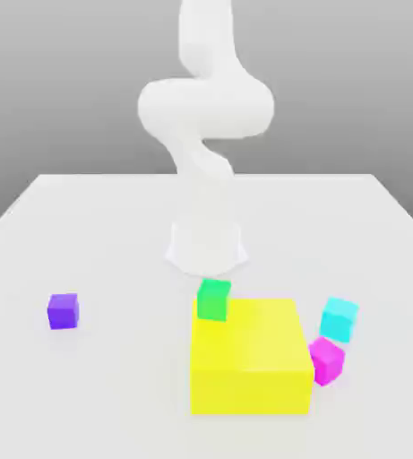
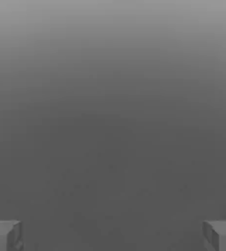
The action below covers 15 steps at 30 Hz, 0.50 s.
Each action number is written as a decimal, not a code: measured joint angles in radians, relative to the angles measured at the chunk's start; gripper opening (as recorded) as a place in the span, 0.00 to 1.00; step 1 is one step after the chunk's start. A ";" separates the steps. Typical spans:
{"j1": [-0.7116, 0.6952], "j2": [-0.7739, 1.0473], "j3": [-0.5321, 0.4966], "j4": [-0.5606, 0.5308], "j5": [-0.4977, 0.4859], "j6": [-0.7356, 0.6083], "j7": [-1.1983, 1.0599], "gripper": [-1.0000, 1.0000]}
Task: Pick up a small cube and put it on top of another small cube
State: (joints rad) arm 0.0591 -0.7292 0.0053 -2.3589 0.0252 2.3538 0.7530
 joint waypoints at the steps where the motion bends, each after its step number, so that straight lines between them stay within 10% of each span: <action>1: 0.026 0.032 0.004 -0.026 0.011 0.024 -0.021 0.50; 15: 0.339 0.435 0.131 -0.360 0.112 0.331 -0.253 0.50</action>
State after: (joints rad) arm 0.3978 -0.2943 0.1359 -2.7186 0.1372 2.6843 0.5000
